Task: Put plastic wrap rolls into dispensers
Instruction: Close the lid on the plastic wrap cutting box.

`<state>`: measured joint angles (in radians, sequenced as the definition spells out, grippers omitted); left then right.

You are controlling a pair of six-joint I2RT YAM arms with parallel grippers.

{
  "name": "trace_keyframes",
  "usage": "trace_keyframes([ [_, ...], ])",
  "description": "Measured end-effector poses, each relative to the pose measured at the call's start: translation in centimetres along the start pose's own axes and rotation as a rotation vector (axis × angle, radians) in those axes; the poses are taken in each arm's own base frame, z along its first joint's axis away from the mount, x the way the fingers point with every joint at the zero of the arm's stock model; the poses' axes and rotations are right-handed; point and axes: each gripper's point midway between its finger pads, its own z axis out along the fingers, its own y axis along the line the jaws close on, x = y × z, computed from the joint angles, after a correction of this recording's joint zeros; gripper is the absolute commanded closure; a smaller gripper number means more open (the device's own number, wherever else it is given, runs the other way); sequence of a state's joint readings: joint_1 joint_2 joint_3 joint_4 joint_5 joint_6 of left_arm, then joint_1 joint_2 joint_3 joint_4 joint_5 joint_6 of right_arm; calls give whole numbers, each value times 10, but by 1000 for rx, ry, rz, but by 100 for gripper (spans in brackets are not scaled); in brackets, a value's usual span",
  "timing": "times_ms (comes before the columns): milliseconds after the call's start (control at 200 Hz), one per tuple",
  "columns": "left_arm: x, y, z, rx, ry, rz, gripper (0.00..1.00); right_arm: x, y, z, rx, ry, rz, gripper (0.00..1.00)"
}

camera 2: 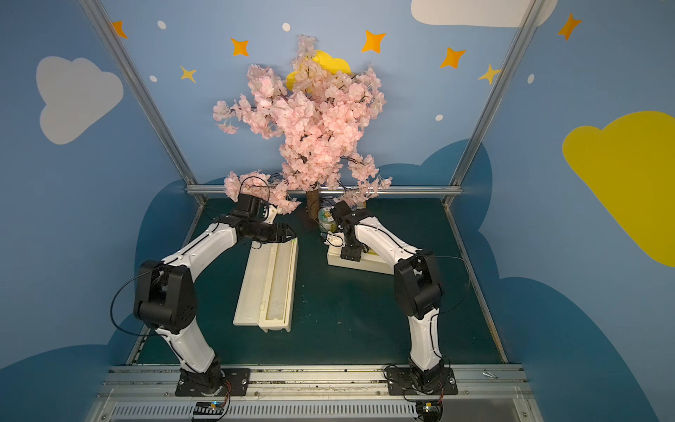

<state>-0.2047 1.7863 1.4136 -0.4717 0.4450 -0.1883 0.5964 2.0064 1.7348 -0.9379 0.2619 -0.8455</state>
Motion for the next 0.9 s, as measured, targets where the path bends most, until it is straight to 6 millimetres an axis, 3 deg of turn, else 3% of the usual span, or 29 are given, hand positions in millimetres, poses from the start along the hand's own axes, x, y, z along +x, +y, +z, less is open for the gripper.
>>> trace_keyframes([
  [901,5,5,8,-5,26,-18,25,-8,-10,11,37,-33,-18,31],
])
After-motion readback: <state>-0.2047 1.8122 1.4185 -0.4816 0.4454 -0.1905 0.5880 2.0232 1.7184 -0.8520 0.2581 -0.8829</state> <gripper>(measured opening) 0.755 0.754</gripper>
